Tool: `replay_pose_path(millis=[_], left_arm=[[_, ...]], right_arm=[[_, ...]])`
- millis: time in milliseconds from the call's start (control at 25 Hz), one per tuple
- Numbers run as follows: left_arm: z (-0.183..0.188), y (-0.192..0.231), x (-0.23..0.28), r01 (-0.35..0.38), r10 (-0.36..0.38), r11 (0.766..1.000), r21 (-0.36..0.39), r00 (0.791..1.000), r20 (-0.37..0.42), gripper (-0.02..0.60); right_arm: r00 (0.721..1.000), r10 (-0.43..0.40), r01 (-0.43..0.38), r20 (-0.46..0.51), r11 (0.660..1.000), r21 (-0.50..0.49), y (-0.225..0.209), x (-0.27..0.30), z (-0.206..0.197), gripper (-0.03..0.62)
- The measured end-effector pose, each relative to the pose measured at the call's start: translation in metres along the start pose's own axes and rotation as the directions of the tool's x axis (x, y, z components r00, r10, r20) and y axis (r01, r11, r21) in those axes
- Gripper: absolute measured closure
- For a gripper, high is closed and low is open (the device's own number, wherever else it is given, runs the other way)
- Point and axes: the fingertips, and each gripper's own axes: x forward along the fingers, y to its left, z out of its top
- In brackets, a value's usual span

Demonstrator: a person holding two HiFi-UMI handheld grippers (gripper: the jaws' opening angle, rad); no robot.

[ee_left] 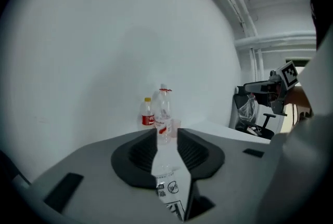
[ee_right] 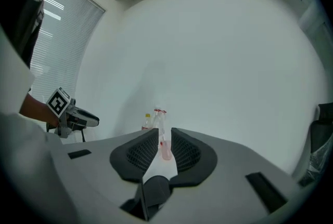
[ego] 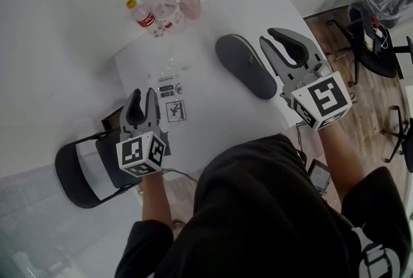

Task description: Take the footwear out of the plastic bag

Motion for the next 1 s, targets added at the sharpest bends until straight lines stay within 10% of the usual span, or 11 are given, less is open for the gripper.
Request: replay_pose_path(millis=[40, 280, 1000], left_arm=[[0.004, -0.006, -0.002, 0.000, 0.000, 1.000, 0.010, 1.000, 0.025, 0.479], [0.019, -0.035, -0.014, 0.071, -0.072, 0.997, 0.016, 0.987, 0.141, 0.558], [-0.009, -0.085, -0.015, 0.174, -0.166, 0.980, -0.096, 0.982, 0.090, 0.560]], right_arm=[[1.000, -0.005, 0.005, 0.011, 1.000, 0.002, -0.002, -0.002, 0.002, 0.513], [1.000, -0.010, 0.009, 0.022, 1.000, 0.021, 0.003, -0.013, -0.001, 0.555], [1.000, 0.004, -0.003, -0.008, 0.999, 0.038, 0.015, -0.022, -0.021, 0.576]])
